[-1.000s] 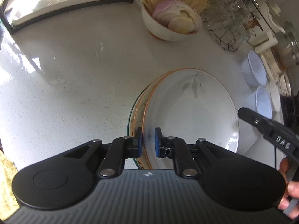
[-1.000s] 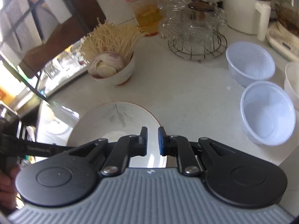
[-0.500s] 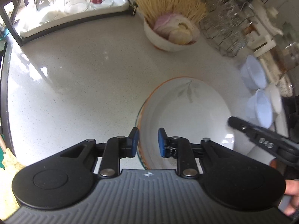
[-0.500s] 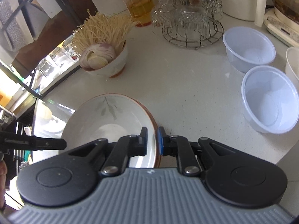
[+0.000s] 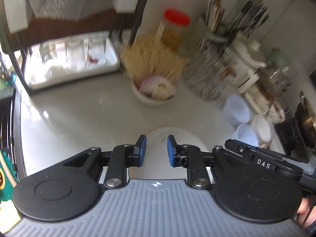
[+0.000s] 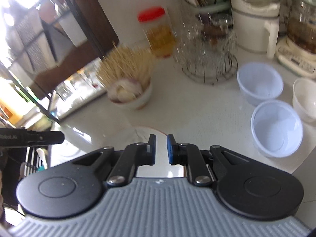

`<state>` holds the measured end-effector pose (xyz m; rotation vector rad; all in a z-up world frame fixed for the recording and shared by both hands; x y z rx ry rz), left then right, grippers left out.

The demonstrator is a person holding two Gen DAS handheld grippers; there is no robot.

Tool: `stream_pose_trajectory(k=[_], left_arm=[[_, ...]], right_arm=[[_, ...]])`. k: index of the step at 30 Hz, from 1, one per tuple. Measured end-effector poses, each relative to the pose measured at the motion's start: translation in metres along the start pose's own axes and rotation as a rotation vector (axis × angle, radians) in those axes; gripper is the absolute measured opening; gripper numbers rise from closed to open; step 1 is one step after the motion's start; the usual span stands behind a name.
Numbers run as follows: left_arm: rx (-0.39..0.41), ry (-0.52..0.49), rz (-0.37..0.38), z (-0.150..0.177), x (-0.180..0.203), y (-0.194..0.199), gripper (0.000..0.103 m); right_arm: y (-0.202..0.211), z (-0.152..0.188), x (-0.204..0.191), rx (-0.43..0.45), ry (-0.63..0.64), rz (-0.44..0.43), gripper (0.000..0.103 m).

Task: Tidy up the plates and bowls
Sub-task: 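Lower the stacked bowls onto the counter and open the left gripper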

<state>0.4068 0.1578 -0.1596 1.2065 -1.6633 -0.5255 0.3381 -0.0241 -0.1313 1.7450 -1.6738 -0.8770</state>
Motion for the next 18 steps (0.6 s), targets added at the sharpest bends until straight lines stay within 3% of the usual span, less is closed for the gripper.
stream_pose_trajectory(k=[8, 18], left_arm=[[0.075, -0.022, 0.037, 0.007, 0.007, 0.052, 0.025], [0.118, -0.019, 0.033, 0.029, -0.016, 0.098, 0.025]], right_arm=[[0.056, -0.023, -0.023, 0.122, 0.003, 0.023, 0.014], [0.087, -0.008, -0.061, 0.129, 0.028, 0.034, 0.014]])
Point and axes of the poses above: each gripper's, at about its wrist camera, not at the fingertips, and y roughly against the way its jaws point, x to its right, z to its underside, the point moved 10 cm from there along -y, roughly the way its jaws point, and after that the axes turned 15 degrees about y, right-handed, at the moved point
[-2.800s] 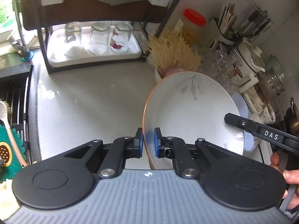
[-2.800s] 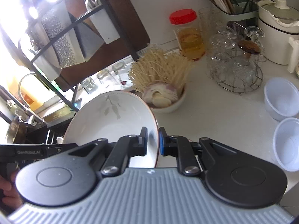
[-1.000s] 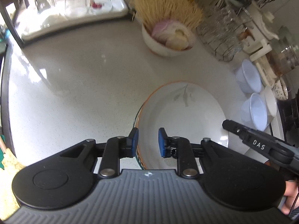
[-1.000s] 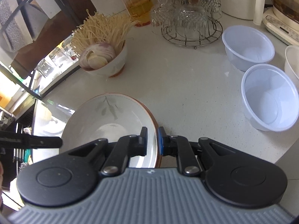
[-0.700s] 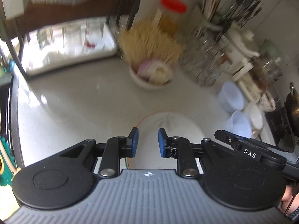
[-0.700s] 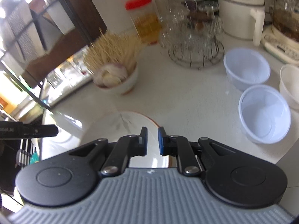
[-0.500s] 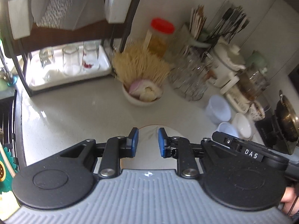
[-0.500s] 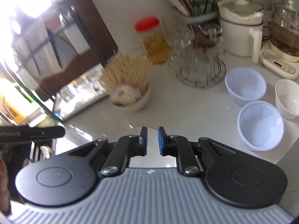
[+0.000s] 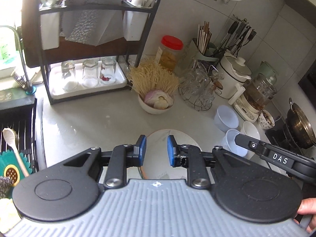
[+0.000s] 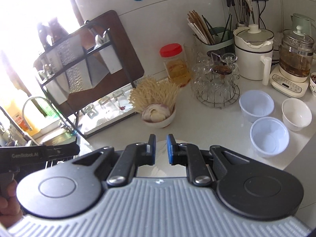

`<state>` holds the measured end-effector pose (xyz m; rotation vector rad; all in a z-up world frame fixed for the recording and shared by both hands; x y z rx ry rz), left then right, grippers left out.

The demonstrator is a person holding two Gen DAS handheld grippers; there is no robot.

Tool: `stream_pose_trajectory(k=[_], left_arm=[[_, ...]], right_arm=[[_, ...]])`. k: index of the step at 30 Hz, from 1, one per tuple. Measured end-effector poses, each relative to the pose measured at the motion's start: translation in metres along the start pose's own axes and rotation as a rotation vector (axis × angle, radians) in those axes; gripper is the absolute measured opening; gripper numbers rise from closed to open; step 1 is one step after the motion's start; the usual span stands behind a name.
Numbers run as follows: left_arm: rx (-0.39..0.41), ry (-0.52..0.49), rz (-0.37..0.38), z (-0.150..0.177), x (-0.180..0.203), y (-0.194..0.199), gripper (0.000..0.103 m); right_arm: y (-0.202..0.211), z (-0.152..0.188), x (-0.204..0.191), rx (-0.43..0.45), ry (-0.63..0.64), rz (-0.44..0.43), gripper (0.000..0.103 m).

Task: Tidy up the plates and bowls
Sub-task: 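Lower the stacked bowls onto the counter and open the left gripper, then move the left gripper to the rim of a white plastic bowl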

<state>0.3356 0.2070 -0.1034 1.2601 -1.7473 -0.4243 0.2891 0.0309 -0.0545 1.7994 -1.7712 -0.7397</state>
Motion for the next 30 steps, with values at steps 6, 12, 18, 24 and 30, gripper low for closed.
stream_pose_trajectory(k=[6, 12, 18, 24, 30], left_arm=[[-0.024, 0.018, 0.003, 0.019, -0.015, 0.006, 0.025], [-0.043, 0.011, 0.018, 0.035, -0.017, 0.006, 0.025], [-0.054, 0.018, 0.037, 0.038, -0.003, -0.007, 0.025], [-0.050, -0.002, 0.033, 0.038, 0.028, -0.031, 0.025], [-0.048, 0.013, 0.019, 0.042, 0.072, -0.066, 0.025]], right_arm=[[0.008, 0.014, -0.016, -0.017, 0.006, 0.014, 0.014], [0.018, 0.024, -0.015, -0.035, 0.010, 0.039, 0.014], [0.022, 0.030, 0.009, -0.044, -0.022, 0.077, 0.014], [0.021, 0.028, 0.046, -0.034, -0.031, 0.095, 0.015], [0.010, 0.025, 0.100, -0.049, -0.025, 0.091, 0.015]])
Point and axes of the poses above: each gripper's, at about its wrist camera, not at the fingertips, and y roughly against the way its jaws point, x to its right, z to its underside, the point moved 10 cm from there along -y, roughly the way its jaws point, and after that the axes turned 15 degrees about y, right-handed, at the moved point
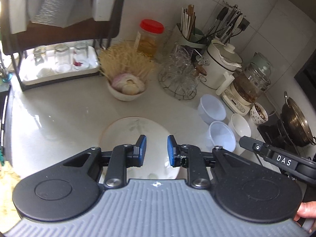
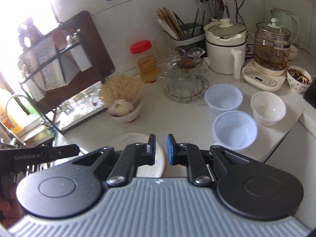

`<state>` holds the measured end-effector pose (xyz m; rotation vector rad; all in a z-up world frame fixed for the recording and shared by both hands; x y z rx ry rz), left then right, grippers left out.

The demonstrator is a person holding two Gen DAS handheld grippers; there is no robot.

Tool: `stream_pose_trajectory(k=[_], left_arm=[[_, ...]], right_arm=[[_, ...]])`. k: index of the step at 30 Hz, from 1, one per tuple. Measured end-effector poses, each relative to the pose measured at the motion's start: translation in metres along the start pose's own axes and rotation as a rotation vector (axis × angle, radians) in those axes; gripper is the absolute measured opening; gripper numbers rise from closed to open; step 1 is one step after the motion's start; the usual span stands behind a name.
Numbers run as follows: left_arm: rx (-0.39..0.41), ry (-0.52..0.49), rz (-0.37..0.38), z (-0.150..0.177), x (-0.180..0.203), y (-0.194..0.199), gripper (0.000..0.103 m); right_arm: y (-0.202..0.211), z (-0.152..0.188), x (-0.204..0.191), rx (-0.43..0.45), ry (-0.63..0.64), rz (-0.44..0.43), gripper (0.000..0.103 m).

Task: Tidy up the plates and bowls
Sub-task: 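Move the left gripper to the rim of a white plastic bowl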

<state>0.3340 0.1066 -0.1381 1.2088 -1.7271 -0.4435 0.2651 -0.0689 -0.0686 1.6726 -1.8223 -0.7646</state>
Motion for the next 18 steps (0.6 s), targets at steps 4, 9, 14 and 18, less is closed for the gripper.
stream_pose_trajectory(k=[4, 9, 14, 18], left_arm=[[-0.011, 0.009, -0.007, 0.003, 0.033, -0.024, 0.028], [-0.046, 0.016, -0.036, 0.008, 0.064, -0.060, 0.031], [-0.087, 0.021, -0.039, 0.012, 0.091, -0.097, 0.044], [-0.155, 0.008, 0.001, 0.021, 0.114, -0.133, 0.051]], right_arm=[[-0.011, -0.005, 0.042, -0.014, -0.002, -0.009, 0.016], [-0.025, -0.002, 0.091, -0.026, -0.047, -0.017, 0.016], [-0.038, 0.008, 0.136, -0.047, -0.120, -0.021, 0.017], [-0.054, 0.024, 0.168, -0.085, -0.197, -0.029, 0.017]])
Point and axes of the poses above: each gripper's, at about its wrist camera, not at the fingertips, and y roughly against the way its jaws point, x to its right, z to its underside, the point moved 10 cm from there along -y, roughly the way its jaws point, and after that the axes turned 15 degrees about y, right-handed, at the moved point
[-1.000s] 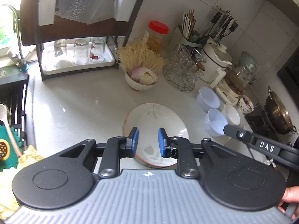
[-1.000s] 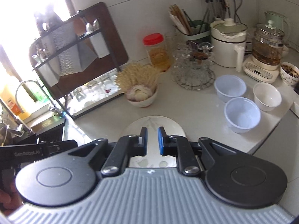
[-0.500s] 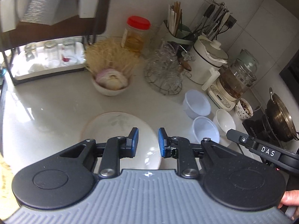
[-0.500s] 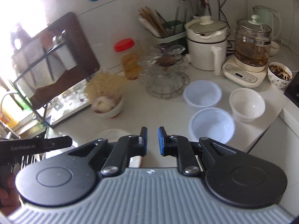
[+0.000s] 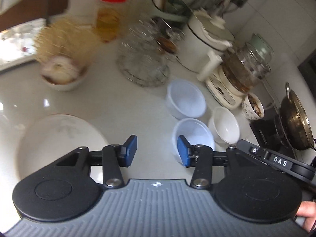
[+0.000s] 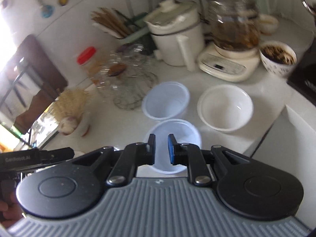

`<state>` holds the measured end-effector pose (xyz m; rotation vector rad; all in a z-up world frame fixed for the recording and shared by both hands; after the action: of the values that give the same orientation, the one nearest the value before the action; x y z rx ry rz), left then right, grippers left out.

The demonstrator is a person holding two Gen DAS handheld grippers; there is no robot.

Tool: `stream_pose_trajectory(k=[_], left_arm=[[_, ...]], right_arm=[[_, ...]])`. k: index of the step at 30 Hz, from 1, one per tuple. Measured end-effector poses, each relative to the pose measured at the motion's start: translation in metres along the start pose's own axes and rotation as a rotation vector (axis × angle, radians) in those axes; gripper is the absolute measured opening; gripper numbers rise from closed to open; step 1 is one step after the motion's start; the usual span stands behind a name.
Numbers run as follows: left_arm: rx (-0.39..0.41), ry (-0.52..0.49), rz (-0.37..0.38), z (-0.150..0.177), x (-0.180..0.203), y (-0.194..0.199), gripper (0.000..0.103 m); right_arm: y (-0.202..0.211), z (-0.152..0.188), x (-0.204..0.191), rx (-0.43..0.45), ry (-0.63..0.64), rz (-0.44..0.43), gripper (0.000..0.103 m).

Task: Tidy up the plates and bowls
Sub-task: 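Move the left gripper to the rim of a white plastic bowl, then close the left gripper on the plastic bowl rim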

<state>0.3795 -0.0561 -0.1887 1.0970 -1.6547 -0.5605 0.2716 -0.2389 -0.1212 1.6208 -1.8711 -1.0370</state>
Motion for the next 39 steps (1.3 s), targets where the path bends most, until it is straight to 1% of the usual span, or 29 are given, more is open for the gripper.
stream_pose_trajectory(k=[2, 3, 4, 5, 8, 11, 16, 20, 21, 22, 24, 26, 28, 30, 31, 34, 36, 39], left_arm=[[-0.022, -0.004, 0.003, 0.002, 0.010, -0.019, 0.051], [-0.039, 0.004, 0.004, 0.004, 0.013, -0.028, 0.051], [-0.058, 0.022, 0.006, 0.006, 0.016, -0.037, 0.051], [-0.074, 0.032, 0.013, 0.008, 0.020, -0.045, 0.051], [-0.115, 0.042, 0.016, 0.012, 0.028, -0.067, 0.051], [-0.140, 0.059, 0.008, 0.013, 0.032, -0.089, 0.051], [-0.163, 0.076, -0.023, 0.011, 0.028, -0.117, 0.051], [-0.195, 0.091, -0.026, 0.013, 0.027, -0.136, 0.049], [-0.203, 0.091, -0.026, 0.014, 0.027, -0.140, 0.048], [-0.206, 0.086, -0.026, 0.015, 0.028, -0.143, 0.046], [-0.209, 0.075, -0.030, 0.017, 0.030, -0.148, 0.042], [-0.215, 0.082, -0.036, 0.019, 0.030, -0.151, 0.035], [-0.215, 0.081, -0.031, 0.020, 0.033, -0.153, 0.029], [-0.212, 0.070, -0.033, 0.020, 0.035, -0.154, 0.025], [-0.215, 0.070, -0.033, 0.020, 0.036, -0.155, 0.021], [-0.221, 0.073, -0.029, 0.021, 0.036, -0.156, 0.014], [-0.222, 0.078, -0.024, 0.022, 0.037, -0.156, 0.012], [-0.215, 0.083, -0.023, 0.022, 0.035, -0.155, 0.012]], right_arm=[[-0.011, 0.005, 0.016, -0.024, -0.035, 0.002, 0.024], [-0.016, 0.007, 0.024, -0.030, -0.055, -0.001, 0.039], [-0.023, 0.009, 0.031, -0.035, -0.072, -0.005, 0.050], [-0.030, 0.011, 0.038, -0.047, -0.085, -0.001, 0.052], [-0.049, 0.017, 0.057, -0.077, -0.113, 0.002, 0.052], [-0.063, 0.021, 0.066, -0.088, -0.144, -0.025, 0.051], [-0.085, 0.034, 0.068, -0.145, -0.176, -0.087, 0.050], [-0.095, 0.039, 0.068, -0.170, -0.175, -0.114, 0.049], [-0.097, 0.039, 0.069, -0.175, -0.175, -0.121, 0.046], [-0.100, 0.040, 0.070, -0.179, -0.179, -0.130, 0.044], [-0.103, 0.038, 0.070, -0.174, -0.180, -0.149, 0.044], [-0.105, 0.038, 0.069, -0.180, -0.162, -0.148, 0.041], [-0.107, 0.038, 0.066, -0.189, -0.150, -0.153, 0.029], [-0.109, 0.038, 0.065, -0.196, -0.151, -0.172, 0.026], [-0.110, 0.038, 0.064, -0.200, -0.149, -0.177, 0.022], [-0.110, 0.036, 0.062, -0.201, -0.137, -0.188, 0.016], [-0.110, 0.035, 0.059, -0.200, -0.121, -0.195, 0.014], [-0.110, 0.034, 0.057, -0.201, -0.107, -0.199, 0.014]])
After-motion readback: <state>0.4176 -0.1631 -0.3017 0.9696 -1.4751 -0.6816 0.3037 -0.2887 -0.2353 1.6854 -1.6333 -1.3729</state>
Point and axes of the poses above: each gripper's, at about its wrist camera, not at the fingertips, and y roughly against the way its jaws point, x to its right, z to its underside, the point moved 10 cm from there along -y, roughly the way its jaws point, and after that the axes turned 15 degrees about y, right-handed, at the moved point
